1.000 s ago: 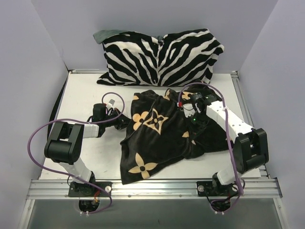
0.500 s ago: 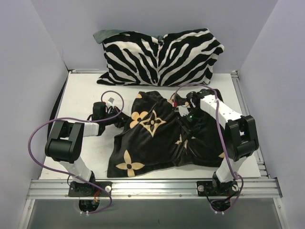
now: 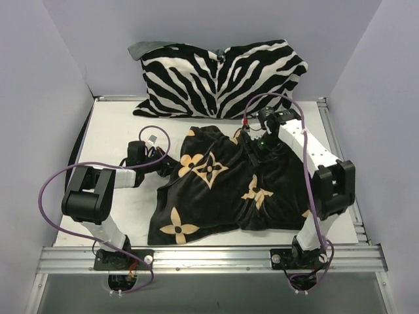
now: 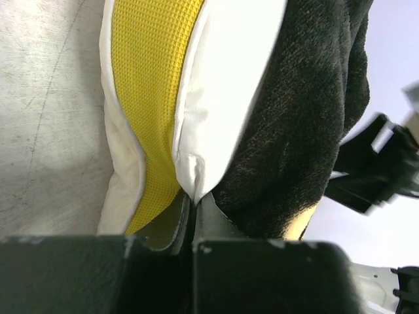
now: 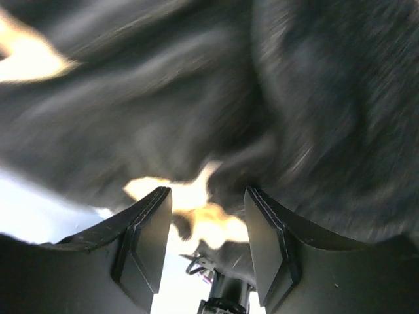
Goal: Put the pillow into the pillowcase
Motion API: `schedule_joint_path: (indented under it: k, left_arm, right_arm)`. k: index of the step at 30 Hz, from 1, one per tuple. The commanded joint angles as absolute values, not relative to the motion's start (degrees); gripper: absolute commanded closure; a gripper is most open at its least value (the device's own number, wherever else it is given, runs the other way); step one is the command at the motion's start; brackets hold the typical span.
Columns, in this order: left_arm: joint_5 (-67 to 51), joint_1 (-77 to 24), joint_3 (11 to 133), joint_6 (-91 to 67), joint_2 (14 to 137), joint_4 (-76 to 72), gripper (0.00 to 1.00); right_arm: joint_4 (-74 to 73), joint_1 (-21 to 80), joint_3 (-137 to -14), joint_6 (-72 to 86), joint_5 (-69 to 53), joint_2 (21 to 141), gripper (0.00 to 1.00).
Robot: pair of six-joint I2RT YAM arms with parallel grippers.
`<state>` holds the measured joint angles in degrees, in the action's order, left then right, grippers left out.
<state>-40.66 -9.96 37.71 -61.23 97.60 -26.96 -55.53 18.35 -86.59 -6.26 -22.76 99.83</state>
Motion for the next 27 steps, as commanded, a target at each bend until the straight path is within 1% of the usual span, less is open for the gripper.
schedule_joint_path:
  k: [1,2,3,4,5,6,7,8,10,11,13,15,17,19,20,21,22,23,24,25,26,27]
  left_arm:
    - [-42.19,-10.02,38.67,-60.65,96.33,-28.56,1.0]
    - [-42.27,-10.02,38.67,-60.64,96.33,-28.56,1.0]
    - [-42.28,-10.02,38.5,-60.47,96.33,-28.56,1.0]
    - [-42.19,-10.11,38.5,-60.38,96.33,-28.56,1.0]
    - [-42.1,-10.28,38.41,-60.29,96.33,-28.56,1.0]
    - [-42.01,-10.37,38.23,-60.21,96.59,-28.56,1.0]
    - [-41.92,-10.55,38.15,-60.21,96.77,-28.56,1.0]
    - [-41.84,-10.81,38.23,-60.38,97.03,-28.56,1.0]
    - [-41.84,-11.86,39.11,-60.64,97.64,-28.83,1.0]
    - [-41.84,-12.13,39.46,-61.08,97.91,-29.09,1.0]
    - [-42.27,-12.48,40.78,-61.52,98.09,-29.97,1.0]
    - [-42.54,-12.39,41.31,-62.05,97.82,-30.58,1.0]
    - [-42.63,-11.69,41.4,-62.49,97.12,-30.85,1.0]
    - [-42.36,-11.25,40.35,-63.01,96.68,-31.9,1.0]
    - [-42.28,-10.9,39.99,-63.45,96.33,-32.34,1.0]
    - [-42.28,-10.81,39.56,-63.63,96.07,-32.95,1.0]
    - [-42.28,-10.64,38.77,-63.98,95.8,-33.22,1.0]
    - [-42.36,-10.46,38.32,-64.07,95.45,-33.48,1.0]
    - [-42.36,-10.46,37.97,-64.16,95.28,-33.75,1.0]
    - [-42.45,-10.28,37.71,-64.16,95.1,-33.84,1.0]
    - [-42.63,-10.28,37.27,-63.99,94.84,-33.92,1.0]
    - [-42.63,-10.2,37.09,-63.98,94.83,-34.01,1.0]
  right_arm:
    - [-55.11,18.02,-85.69,-2.99,-14.86,104.76,0.52]
    - [-54.93,18.1,-85.61,-2.81,-15.11,105.29,0.52]
    - [-54.32,18.19,-85.69,-2.64,-15.73,106.34,0.58]
    - [-54.06,18.28,-86.22,-2.72,-17.12,106.87,0.7]
    - [-53.7,18.46,-86.92,-2.9,-21.66,107.4,0.85]
    - [-53.01,19.59,-87.79,-3.51,-23.54,108.19,1.0]
    - [-52.56,20.73,-88.93,-4.21,-25.73,108.54,1.0]
    - [-51.86,21.96,-91.56,-5.09,-33.06,108.63,1.0]
    - [-48.61,27.4,-94.73,-5.71,-38.65,108.46,1.0]
    - [-48.34,29.42,-99.71,-5.89,-42.67,108.98,1.0]
    - [-48.25,33.99,-104.83,-4.06,-47.09,110.91,1.0]
    - [-48.08,35.15,-107.83,-2.38,-51.57,111.62,1.0]
    - [-48.16,35.16,-106.88,-1.93,-50.81,111.36,1.0]
    - [-48.77,34.37,-103.11,-2.72,-45.65,110.04,1.0]
    - [-49.21,32.89,-102.14,-3.42,-43.79,109.6,0.95]
    - [-50.96,31.83,-101.26,-3.69,-42.29,109.08,0.84]
    - [-52.28,30.95,-101.42,-4.13,-40.19,109.07,0.77]
    - [-54.82,29.02,-101.77,-4.22,-38.69,109.07,0.65]
    - [-55.37,28.13,-101.86,-4.48,-36.5,108.2,0.4]
    - [-55.46,27.25,-100.82,-5.0,-34.82,107.32,0.33]
    - [-55.37,25.85,-100.38,-5.62,-31.24,106.27,0.29]
    - [-55.46,25.32,-100.37,-6.06,-29.29,105.3,0.28]
